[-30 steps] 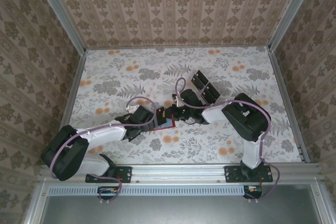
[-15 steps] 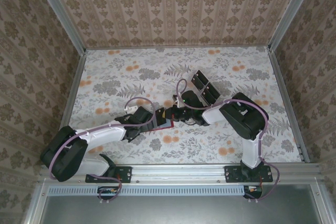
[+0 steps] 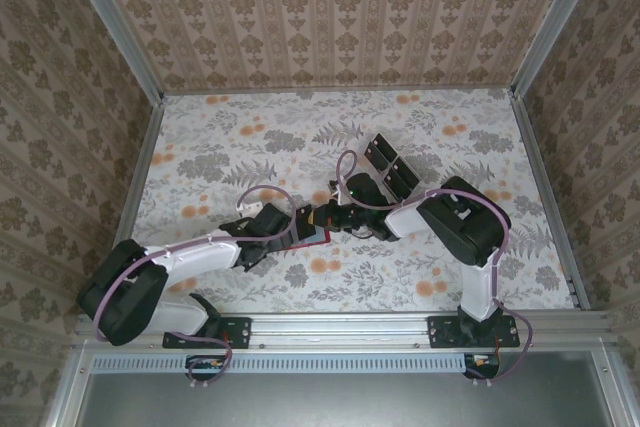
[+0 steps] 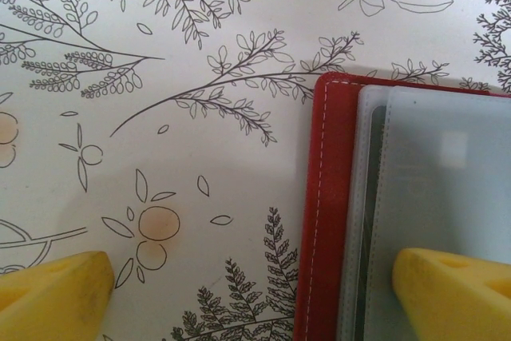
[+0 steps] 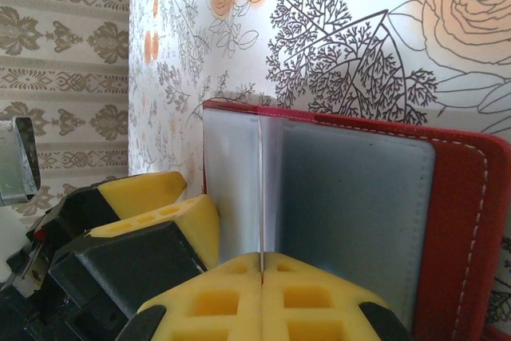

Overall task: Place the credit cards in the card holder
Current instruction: Insert the credit card into the card slot.

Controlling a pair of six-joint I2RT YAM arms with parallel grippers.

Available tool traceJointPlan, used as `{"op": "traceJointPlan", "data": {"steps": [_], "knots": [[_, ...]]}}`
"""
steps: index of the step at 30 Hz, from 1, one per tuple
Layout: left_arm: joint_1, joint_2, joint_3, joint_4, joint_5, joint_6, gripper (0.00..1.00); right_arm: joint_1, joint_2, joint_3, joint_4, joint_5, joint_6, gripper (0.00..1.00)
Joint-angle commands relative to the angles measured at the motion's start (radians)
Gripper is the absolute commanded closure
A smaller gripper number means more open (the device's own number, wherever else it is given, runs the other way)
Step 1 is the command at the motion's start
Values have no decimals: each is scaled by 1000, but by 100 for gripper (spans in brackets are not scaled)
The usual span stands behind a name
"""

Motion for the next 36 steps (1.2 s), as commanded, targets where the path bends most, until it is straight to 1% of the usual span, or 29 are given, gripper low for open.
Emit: {"op": "traceJointPlan", "data": {"steps": [1,15,27,36], "knots": [[1,51,-66,-150,12,-6,0,-4,28,-4,44,-23,16,100],[2,59,-75,-136,20,-10,1,2,56,-13,119,-40,63,100],[-2,59,-74,-136,19,-12,0,8,73,-18,122,-48,62,100],[-2,61,-74,-137,19,-14,0,10,97,-10,130,-81,66,100]]}}
